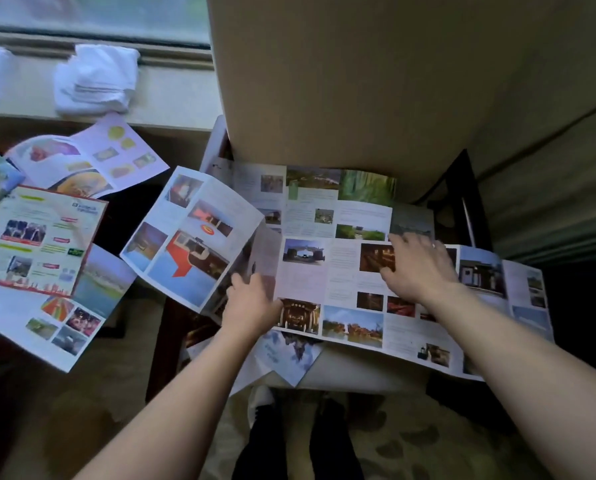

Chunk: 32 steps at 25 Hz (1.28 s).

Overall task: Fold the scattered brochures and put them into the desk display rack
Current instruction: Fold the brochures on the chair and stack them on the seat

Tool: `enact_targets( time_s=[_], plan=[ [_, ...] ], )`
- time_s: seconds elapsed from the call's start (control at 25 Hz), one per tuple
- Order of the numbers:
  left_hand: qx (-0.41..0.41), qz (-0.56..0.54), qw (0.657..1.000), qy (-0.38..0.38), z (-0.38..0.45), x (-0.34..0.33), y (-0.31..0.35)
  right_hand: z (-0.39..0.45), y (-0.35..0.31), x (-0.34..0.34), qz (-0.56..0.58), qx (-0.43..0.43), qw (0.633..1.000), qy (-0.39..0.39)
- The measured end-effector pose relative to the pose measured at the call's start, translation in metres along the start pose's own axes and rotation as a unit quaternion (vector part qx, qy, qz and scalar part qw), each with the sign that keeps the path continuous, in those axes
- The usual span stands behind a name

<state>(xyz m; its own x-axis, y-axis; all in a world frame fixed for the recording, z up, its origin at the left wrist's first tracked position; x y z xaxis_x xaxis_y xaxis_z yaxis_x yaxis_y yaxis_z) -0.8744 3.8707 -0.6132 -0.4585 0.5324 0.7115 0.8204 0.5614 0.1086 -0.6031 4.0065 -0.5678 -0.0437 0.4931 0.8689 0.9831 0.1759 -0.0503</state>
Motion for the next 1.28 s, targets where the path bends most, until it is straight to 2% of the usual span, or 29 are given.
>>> enact_targets(
  time_s=[0.08, 0.28, 0.44, 0.52, 0.56, 0.64, 0.68, 0.76, 0.84, 0.92, 1.0, 1.08, 1.16, 1.24, 1.28],
  plan=[
    [-0.001, -0.026, 1.0, 0.007, 0.012, -0.008, -0.004, 0.013, 0.009, -0.012, -0.021, -0.014, 1.0, -0.004],
    [-0.072, -0.078, 0.991, 0.077, 0.018, 0.01, 0.014, 0.023, 0.011, -0.008, -0.011, -0.022, 1.0, -0.002],
    [-0.209, -0.083, 0.967, 0.119, -0.015, 0.054, 0.052, 0.008, -0.016, 0.016, 0.068, -0.008, 0.998, -0.009],
    [-0.283, -0.067, 0.954, 0.076, -0.038, 0.064, 0.078, -0.001, -0.032, 0.036, 0.104, -0.004, 0.994, -0.016],
    [-0.294, -0.1, 0.95, 0.03, -0.047, 0.067, 0.086, -0.006, -0.038, 0.05, 0.127, 0.004, 0.992, -0.014],
    [-0.253, -0.266, 0.926, -0.084, -0.057, 0.073, 0.089, -0.017, -0.048, 0.081, 0.192, 0.036, 0.981, -0.019],
    [-0.218, -0.33, 0.912, -0.111, -0.055, 0.075, 0.085, -0.024, -0.052, 0.098, 0.234, 0.061, 0.97, -0.027],
    [-0.162, -0.345, 0.918, -0.109, -0.047, 0.077, 0.074, -0.038, -0.059, 0.131, 0.332, 0.101, 0.936, -0.053],
    [-0.145, -0.347, 0.919, -0.12, -0.047, 0.075, 0.074, -0.051, -0.066, 0.158, 0.426, 0.125, 0.892, -0.082],
    [-0.174, -0.399, 0.888, -0.146, -0.054, 0.077, 0.089, -0.061, -0.073, 0.175, 0.48, 0.14, 0.859, -0.112],
    [-0.173, -0.466, 0.845, -0.195, -0.062, 0.072, 0.1, -0.065, -0.079, 0.18, 0.501, 0.151, 0.841, -0.136],
    [-0.148, -0.532, 0.787, -0.275, -0.067, 0.064, 0.107, -0.063, -0.08, 0.177, 0.487, 0.151, 0.849, -0.138],
    [-0.144, -0.558, 0.752, -0.319, -0.073, 0.06, 0.107, -0.057, -0.076, 0.169, 0.454, 0.132, 0.874, -0.116],
    [-0.145, -0.552, 0.766, -0.296, -0.076, 0.065, 0.104, -0.051, -0.063, 0.16, 0.366, 0.098, 0.923, -0.065],
    [-0.134, -0.539, 0.791, -0.256, -0.074, 0.069, 0.099, -0.05, -0.057, 0.154, 0.307, 0.079, 0.947, -0.054]
  ],
)
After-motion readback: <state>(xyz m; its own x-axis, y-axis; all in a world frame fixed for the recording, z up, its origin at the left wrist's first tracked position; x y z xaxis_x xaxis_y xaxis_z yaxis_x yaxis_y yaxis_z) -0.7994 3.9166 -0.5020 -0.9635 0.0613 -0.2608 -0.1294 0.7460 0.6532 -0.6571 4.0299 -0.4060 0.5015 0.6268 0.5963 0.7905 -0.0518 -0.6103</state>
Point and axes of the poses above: each hand's wrist, its own z-axis towards the middle knuckle, its own x-axis out of the back of the hand, y = z × x, the point moved 7 cm from there along z, towards the middle knuckle, and after that the axes turned 12 degrees about z, right-handed, at the moved point
